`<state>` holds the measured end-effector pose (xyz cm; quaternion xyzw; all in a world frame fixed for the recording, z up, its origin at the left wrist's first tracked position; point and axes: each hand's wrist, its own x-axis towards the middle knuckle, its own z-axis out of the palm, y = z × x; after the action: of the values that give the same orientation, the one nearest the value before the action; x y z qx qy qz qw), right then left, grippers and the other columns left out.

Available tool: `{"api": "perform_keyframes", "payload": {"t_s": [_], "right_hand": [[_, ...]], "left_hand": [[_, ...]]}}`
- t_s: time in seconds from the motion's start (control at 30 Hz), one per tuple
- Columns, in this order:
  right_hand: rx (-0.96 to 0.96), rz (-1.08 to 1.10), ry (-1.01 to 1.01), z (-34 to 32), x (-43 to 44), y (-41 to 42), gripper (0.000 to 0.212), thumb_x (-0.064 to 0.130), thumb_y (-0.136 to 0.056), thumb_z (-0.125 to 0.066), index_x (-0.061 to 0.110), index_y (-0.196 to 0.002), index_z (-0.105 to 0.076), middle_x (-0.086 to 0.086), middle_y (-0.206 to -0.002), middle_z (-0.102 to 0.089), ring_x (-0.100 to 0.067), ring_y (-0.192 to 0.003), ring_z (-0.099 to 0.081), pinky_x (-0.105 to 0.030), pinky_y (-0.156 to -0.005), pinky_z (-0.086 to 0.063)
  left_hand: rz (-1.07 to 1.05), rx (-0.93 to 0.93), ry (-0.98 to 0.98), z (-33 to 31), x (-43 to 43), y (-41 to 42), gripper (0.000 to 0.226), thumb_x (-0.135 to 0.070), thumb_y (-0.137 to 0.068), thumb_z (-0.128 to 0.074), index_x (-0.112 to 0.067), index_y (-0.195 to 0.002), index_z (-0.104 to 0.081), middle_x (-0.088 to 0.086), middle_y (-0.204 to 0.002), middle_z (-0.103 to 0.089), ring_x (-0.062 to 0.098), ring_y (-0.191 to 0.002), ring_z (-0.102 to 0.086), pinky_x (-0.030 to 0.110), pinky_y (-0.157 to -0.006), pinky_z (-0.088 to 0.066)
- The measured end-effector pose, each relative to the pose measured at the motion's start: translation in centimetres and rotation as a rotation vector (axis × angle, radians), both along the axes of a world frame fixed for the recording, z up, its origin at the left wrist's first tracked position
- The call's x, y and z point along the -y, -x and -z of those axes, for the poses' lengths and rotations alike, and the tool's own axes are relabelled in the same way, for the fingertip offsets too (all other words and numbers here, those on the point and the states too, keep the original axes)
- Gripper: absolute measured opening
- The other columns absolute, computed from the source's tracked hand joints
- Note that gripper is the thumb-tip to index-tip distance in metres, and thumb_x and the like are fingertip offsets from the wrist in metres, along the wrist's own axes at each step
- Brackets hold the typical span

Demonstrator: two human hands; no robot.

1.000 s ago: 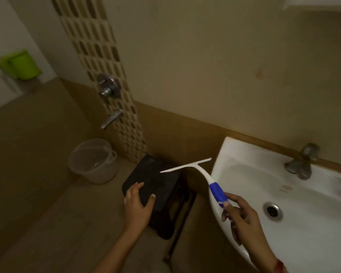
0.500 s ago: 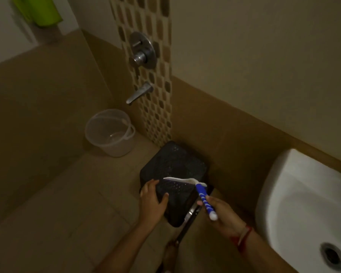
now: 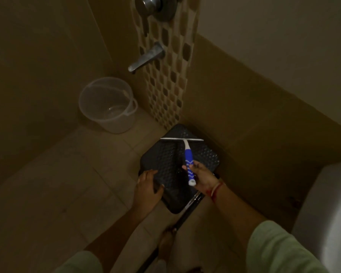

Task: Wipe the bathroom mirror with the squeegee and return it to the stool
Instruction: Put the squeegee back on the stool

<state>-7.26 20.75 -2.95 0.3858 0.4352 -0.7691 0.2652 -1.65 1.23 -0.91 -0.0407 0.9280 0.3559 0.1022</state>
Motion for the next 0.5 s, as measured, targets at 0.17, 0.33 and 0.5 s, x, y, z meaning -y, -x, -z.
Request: {"api": "perform_keyframes", "payload": {"t_s": [0.17, 0.33, 0.5], "right_hand": [[-0.011, -0.034, -0.024, 2.0, 0.7, 0.5, 0.040, 0.001, -0.094, -0.041, 0.005, -0.134, -0.038, -0.019, -0.134, -0.047, -0.023, -0.110, -0.054, -0.039, -0.094, -0.044], [0.012, -0.093, -0.158, 3.0, 1.1, -0.4, 0.028, 0.002, -0.090, -0.048, 0.007, -0.117, -0.052, -0.017, -0.121, -0.055, -0.026, -0.105, -0.058, -0.039, -0.089, -0.048], [0.030, -0.196, -0.501, 4.9, 1.4, -2.0, 0.010, 0.000, -0.083, -0.060, 0.007, -0.089, -0.058, -0.009, -0.088, -0.061, -0.016, -0.072, -0.056, -0.025, -0.064, -0.047]], "left_hand": [[0.001, 0.013, -0.003, 0.7, 0.4, 0.5, 0.049, -0.016, -0.079, -0.067, -0.007, -0.124, -0.049, 0.012, -0.127, -0.051, 0.027, -0.118, -0.044, 0.033, -0.099, -0.032], [0.015, 0.007, 0.027, 1.2, 0.2, 1.3, 0.050, -0.019, -0.080, -0.066, -0.007, -0.125, -0.048, 0.013, -0.125, -0.052, 0.029, -0.116, -0.045, 0.037, -0.098, -0.036], [0.046, 0.000, 0.031, 2.2, -0.1, 1.5, 0.050, -0.019, -0.079, -0.067, -0.007, -0.124, -0.048, 0.013, -0.123, -0.053, 0.028, -0.115, -0.046, 0.036, -0.097, -0.037]]}}
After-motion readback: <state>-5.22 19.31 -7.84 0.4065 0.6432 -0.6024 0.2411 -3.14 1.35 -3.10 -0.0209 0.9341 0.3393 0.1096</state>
